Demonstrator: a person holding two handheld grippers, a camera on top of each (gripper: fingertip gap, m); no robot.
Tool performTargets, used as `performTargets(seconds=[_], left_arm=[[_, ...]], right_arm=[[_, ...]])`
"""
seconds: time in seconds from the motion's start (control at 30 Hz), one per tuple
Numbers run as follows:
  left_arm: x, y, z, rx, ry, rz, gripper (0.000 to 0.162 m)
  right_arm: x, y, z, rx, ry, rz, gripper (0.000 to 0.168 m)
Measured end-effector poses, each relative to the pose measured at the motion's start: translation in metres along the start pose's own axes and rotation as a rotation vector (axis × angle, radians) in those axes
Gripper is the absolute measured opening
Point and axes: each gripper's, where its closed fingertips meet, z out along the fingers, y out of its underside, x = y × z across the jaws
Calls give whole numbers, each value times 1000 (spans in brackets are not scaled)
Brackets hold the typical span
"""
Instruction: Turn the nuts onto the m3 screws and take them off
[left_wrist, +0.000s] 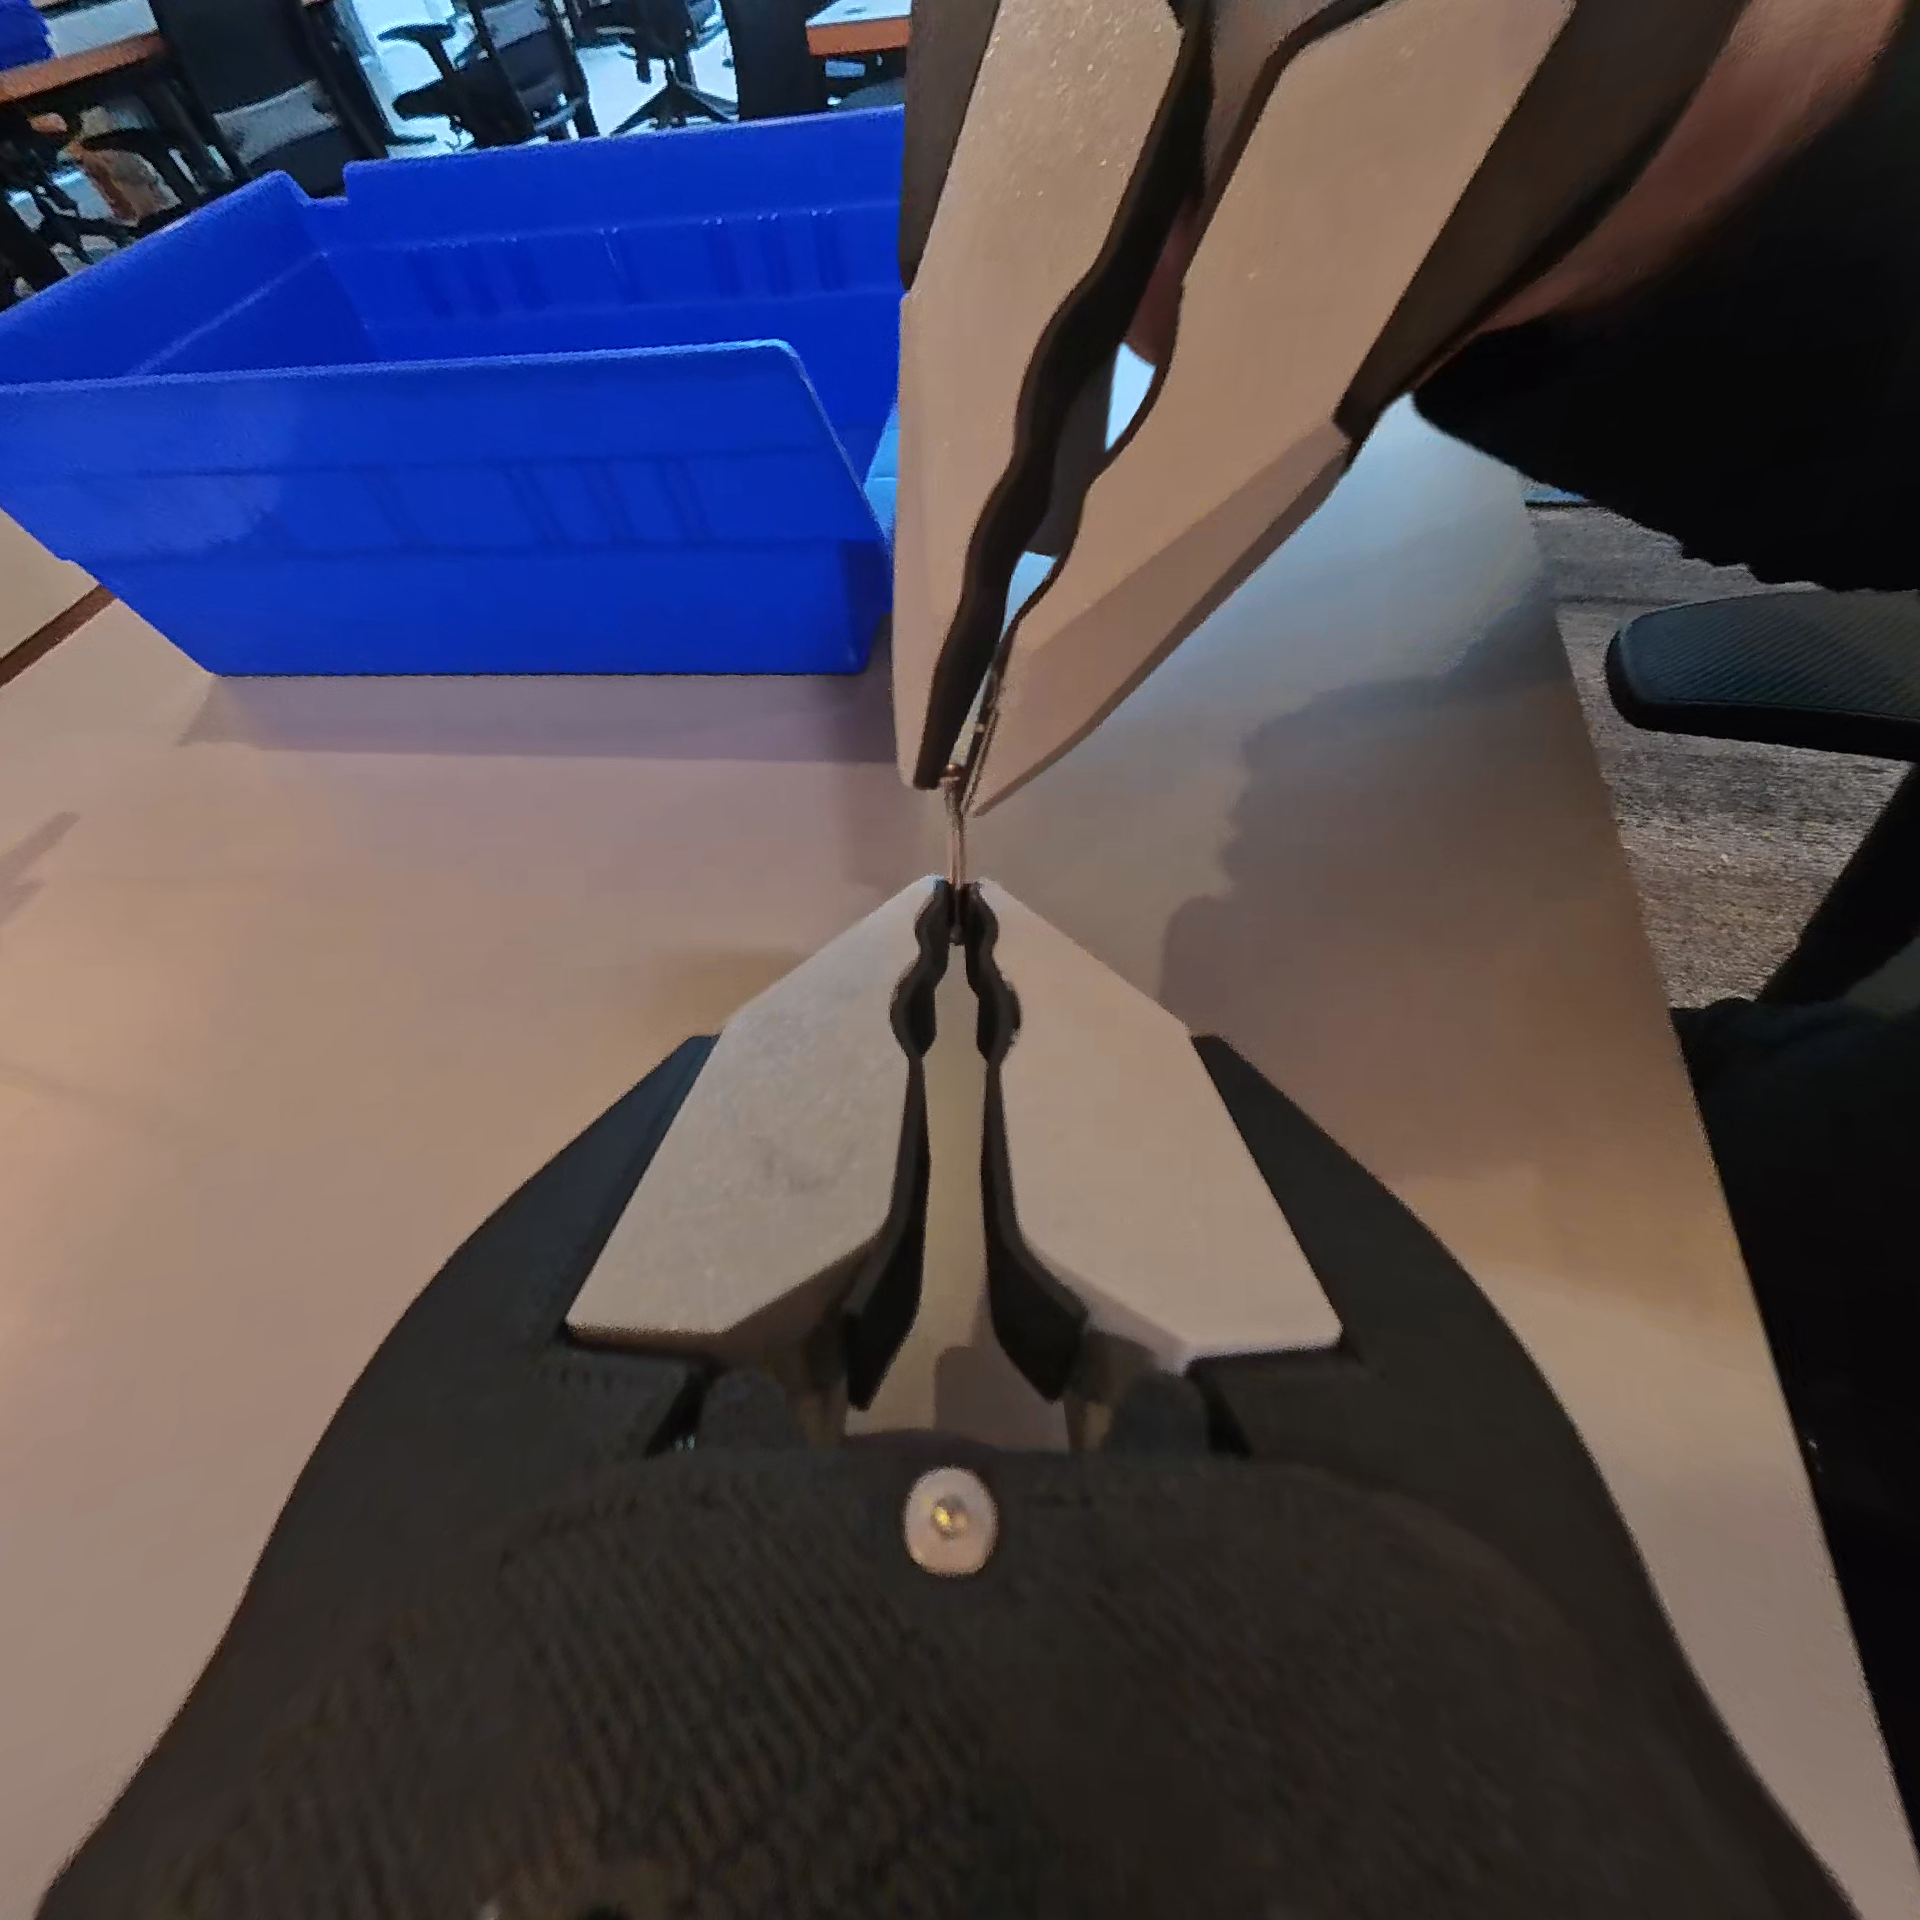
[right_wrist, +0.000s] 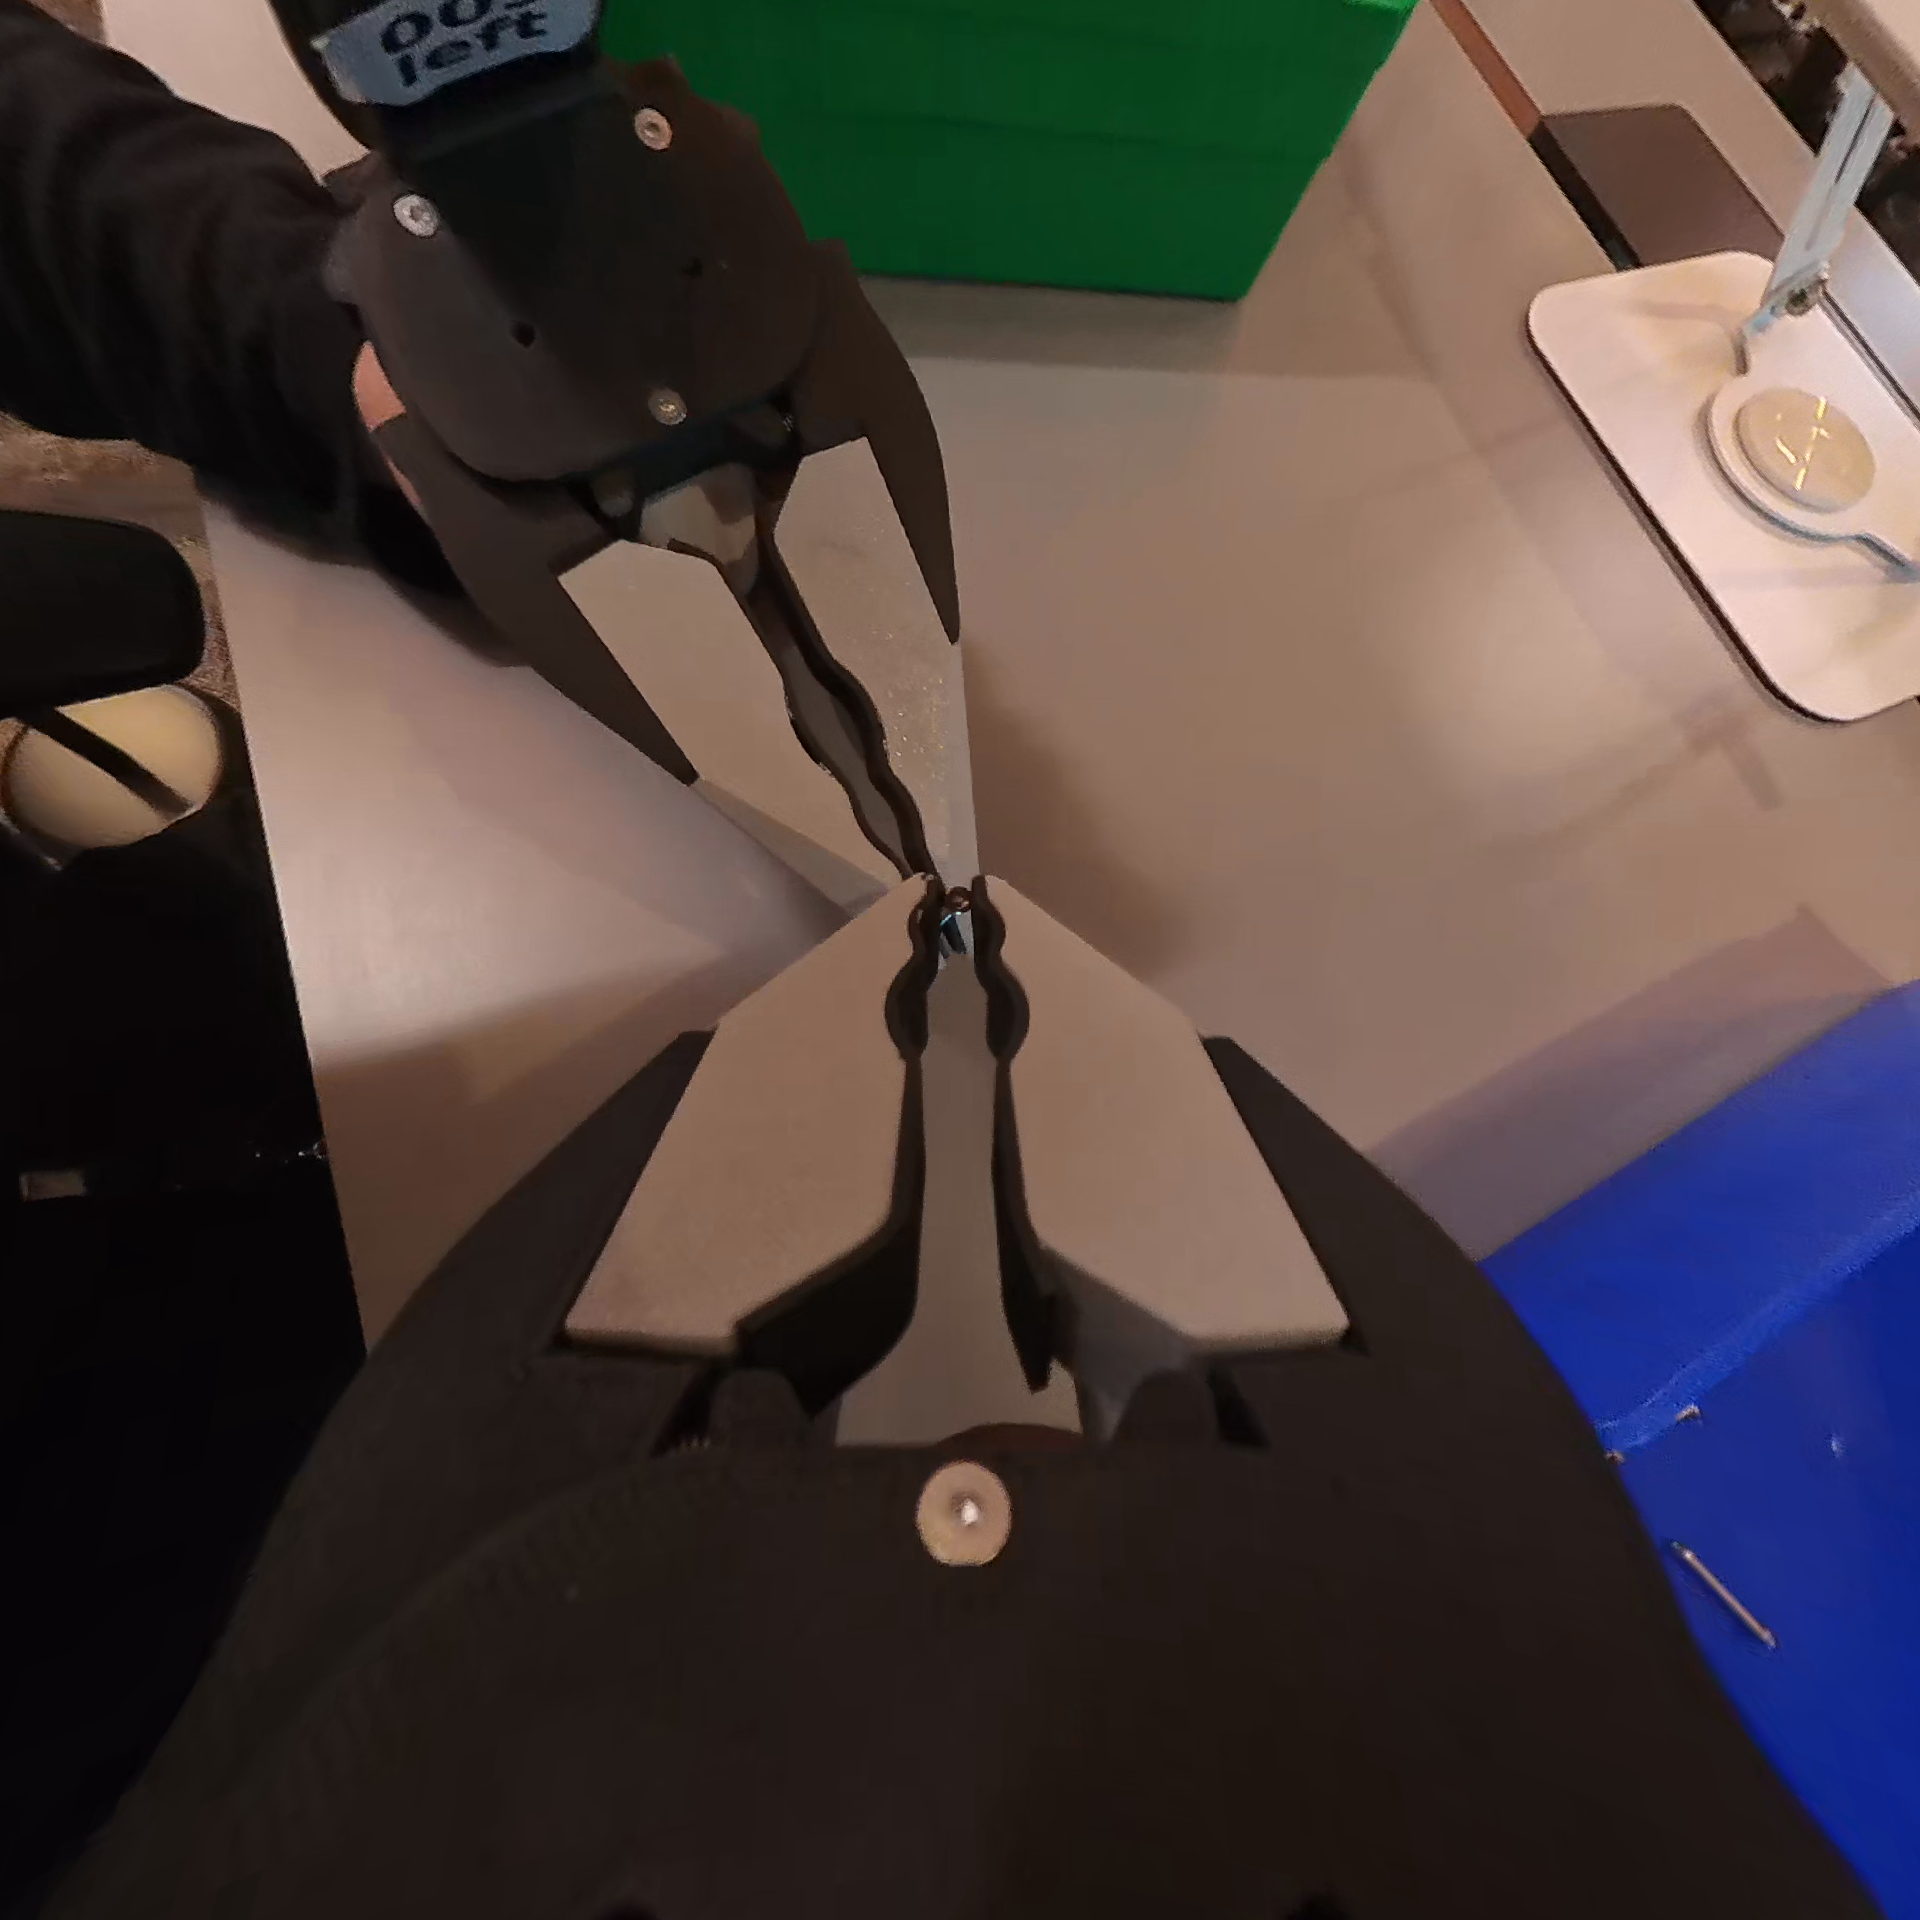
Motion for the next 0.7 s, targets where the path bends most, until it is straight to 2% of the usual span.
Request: performTargets(seconds=[0.37,0.7], left_arm=[[-9,5,1,-36,-72,-5,0],[-9,5,1,-31,-65,-30,0]], right_arm=[[7,2,6,-19,0,191,3],[7,0,7,-15,-3,208,4]])
